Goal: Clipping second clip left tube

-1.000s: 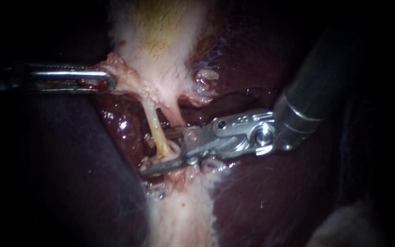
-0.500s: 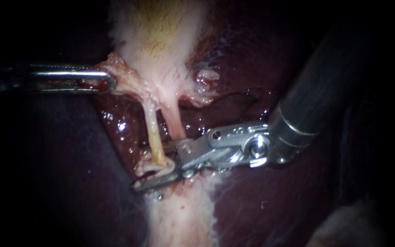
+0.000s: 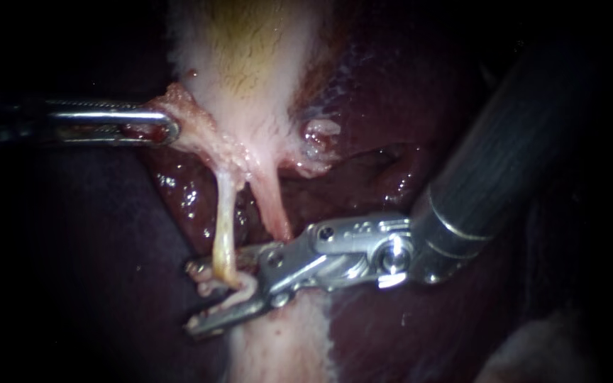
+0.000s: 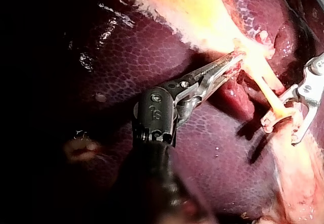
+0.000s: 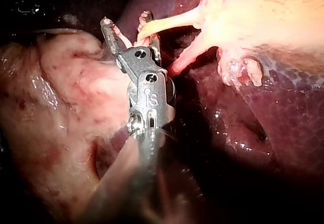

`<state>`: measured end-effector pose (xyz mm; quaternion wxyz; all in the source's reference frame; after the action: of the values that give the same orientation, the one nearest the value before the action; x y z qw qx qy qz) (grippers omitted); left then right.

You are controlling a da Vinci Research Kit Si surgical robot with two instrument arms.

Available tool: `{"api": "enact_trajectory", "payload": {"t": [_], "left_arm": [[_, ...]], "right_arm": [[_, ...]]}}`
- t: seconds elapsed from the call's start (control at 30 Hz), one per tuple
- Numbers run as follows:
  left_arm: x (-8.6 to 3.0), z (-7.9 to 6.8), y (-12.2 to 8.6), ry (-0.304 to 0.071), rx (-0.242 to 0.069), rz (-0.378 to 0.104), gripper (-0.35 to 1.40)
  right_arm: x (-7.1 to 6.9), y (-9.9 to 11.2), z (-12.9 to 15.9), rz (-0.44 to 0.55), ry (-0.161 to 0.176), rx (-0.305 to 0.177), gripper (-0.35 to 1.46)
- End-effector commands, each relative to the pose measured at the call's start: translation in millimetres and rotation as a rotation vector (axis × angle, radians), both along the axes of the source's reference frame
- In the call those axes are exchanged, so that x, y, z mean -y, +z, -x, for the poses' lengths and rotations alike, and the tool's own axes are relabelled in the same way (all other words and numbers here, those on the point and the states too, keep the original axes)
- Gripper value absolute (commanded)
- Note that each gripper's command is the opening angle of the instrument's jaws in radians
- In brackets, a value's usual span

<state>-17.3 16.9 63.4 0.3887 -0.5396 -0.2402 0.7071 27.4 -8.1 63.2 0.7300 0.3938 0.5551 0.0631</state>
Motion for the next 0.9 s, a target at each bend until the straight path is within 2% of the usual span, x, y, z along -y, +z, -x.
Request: {"api": "enact_trajectory", "payload": {"t": [0.03,0.1,0.47,0.57,0.67,0.9], "left_arm": [[0.0,0.0,0.0,0.0,0.0,0.0,-0.35],[0.0,0.0,0.0,0.0,0.0,0.0,-0.35],[0.0,0.0,0.1,0.0,0.0,0.0,-0.35],[0.0,0.0,0.1,0.0,0.0,0.0,-0.35],[0.0,0.0,0.1,0.0,0.0,0.0,-0.35],[0.0,0.0,0.1,0.0,0.0,0.0,-0.35]], "right_arm": [[0.1,-0.2,-0.1,0.002,-0.007,-0.002,0.46],[0.3,-0.4,-0.1,0.003,-0.017,-0.009,0.45],[-0.6,0.3,0.6,0.002,0.019,0.019,0.35],[-0.8,0.4,0.8,0.004,0.016,0.027,0.31],[-0.9,0.3,0.9,-0.001,0.016,0.029,0.23],[-0.9,0.3,1.2,-0.017,0.017,0.037,-0.13]]}}
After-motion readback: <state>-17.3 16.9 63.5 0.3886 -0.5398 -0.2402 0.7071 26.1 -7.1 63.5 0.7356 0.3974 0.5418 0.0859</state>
